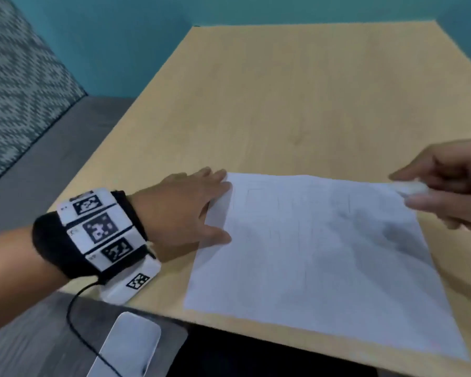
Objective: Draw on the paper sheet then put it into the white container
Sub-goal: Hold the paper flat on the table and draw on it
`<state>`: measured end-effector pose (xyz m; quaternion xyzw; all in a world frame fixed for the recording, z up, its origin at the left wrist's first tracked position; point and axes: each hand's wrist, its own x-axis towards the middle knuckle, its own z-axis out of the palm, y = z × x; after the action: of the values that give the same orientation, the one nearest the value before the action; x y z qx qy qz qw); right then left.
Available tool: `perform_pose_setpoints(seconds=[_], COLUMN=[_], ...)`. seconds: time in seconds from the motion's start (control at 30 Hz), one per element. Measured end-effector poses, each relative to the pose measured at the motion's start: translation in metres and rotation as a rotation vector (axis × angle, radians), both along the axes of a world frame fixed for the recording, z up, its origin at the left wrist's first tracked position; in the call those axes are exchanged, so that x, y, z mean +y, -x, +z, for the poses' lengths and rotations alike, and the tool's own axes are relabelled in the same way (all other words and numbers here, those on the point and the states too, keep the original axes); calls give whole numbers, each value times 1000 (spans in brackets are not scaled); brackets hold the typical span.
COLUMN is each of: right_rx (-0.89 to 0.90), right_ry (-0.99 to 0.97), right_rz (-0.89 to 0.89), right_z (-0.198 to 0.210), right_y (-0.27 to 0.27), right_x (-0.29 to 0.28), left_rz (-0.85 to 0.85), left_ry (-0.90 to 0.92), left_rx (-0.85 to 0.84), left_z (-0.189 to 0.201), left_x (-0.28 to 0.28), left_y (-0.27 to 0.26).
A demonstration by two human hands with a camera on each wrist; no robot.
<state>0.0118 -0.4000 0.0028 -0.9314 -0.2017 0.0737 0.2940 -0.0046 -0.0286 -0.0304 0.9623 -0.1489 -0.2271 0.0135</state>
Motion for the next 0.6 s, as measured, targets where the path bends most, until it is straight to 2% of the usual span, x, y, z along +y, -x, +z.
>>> perform_pose_setpoints(seconds=[0.03,0.1,0.3,0.43,0.6], right_rx=[43,8,19,66,70], right_ry=[29,-1,21,130,238], right_rz=[1,83,134,132,120], right_z=[12,26,10,-10,-22], right_y=[-1,-5,-20,-34,-44], right_x=[25,61,150,186,199], left_rz=[7,27,-4,-69,-145], left_ry=[-1,37,-7,-65,-75], left_rx=[18,9,-46,-46,-41], left_z=[2,3,8,4,-2], left_x=[-2,-1,-3,-1,4], left_y=[3,6,-8,-17,-23])
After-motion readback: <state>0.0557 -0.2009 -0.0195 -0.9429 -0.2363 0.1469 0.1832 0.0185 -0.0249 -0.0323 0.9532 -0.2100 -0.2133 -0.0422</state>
